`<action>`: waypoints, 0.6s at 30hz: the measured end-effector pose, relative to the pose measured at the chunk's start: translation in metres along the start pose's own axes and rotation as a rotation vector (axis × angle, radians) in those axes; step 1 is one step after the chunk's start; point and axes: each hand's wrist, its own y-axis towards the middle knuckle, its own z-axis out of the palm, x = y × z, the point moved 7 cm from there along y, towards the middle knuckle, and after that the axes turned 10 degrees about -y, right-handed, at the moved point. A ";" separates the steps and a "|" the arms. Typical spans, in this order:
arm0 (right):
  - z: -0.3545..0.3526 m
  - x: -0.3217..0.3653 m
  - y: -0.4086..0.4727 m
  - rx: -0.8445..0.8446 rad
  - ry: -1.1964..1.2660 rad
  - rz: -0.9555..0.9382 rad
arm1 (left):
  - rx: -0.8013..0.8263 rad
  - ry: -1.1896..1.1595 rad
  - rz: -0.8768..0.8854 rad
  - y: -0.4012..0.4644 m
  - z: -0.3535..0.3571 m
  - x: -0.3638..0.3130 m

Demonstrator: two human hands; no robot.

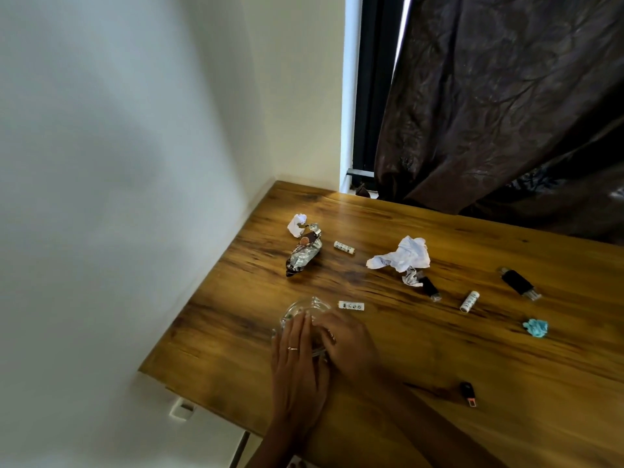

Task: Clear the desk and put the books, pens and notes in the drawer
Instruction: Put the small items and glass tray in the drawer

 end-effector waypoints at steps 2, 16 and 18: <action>0.008 0.006 0.005 0.087 -0.051 -0.024 | 0.012 -0.003 -0.031 0.000 0.002 0.006; -0.058 -0.091 -0.007 -0.263 -0.200 0.304 | 0.010 0.031 0.010 0.012 0.007 0.001; -0.077 -0.141 -0.023 -0.221 -0.268 0.584 | 0.040 0.009 0.064 0.022 0.009 -0.013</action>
